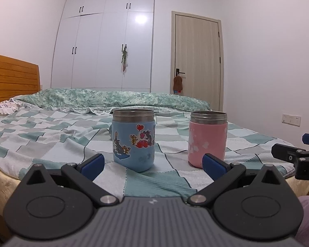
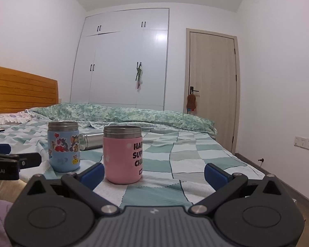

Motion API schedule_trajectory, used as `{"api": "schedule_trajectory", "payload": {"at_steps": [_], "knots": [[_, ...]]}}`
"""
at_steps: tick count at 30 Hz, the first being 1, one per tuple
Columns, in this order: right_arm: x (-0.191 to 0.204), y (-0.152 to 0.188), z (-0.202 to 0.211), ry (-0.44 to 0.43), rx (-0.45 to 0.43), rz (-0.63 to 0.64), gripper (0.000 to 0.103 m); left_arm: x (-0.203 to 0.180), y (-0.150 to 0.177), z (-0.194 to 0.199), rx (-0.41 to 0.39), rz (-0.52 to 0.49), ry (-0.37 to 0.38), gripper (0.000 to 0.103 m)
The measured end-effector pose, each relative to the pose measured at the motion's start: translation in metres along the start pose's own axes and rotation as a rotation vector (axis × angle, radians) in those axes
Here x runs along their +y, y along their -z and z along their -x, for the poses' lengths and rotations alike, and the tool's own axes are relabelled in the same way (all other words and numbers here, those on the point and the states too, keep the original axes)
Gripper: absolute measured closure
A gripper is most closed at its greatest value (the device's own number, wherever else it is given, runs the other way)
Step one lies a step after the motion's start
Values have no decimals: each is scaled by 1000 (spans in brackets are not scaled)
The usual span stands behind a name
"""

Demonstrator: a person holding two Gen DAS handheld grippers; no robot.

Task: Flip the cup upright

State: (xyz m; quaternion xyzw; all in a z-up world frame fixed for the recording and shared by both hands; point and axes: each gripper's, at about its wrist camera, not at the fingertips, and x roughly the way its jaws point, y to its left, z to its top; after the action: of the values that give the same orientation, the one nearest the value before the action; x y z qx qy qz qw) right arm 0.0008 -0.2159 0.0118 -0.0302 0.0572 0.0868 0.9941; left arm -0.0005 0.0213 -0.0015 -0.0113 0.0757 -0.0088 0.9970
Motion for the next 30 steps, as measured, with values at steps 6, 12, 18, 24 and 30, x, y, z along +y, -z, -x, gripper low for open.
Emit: {"api": "schedule_trajectory", "payload": {"at_steps": [6, 12, 18, 24, 30], "knots": [[2, 2, 1, 3, -6, 8, 0, 0, 0, 1, -4, -2, 1, 0], [3, 2, 2, 2, -11, 15, 0, 0, 0, 1, -6, -3, 1, 0], [4, 3, 2, 3, -14, 16, 0, 0, 0, 1, -10, -4, 3, 0], [4, 3, 2, 3, -16, 16, 0, -1, 0, 2, -13, -7, 4, 0], [4, 3, 3, 3, -16, 16, 0, -1, 0, 2, -12, -7, 5, 0]]}}
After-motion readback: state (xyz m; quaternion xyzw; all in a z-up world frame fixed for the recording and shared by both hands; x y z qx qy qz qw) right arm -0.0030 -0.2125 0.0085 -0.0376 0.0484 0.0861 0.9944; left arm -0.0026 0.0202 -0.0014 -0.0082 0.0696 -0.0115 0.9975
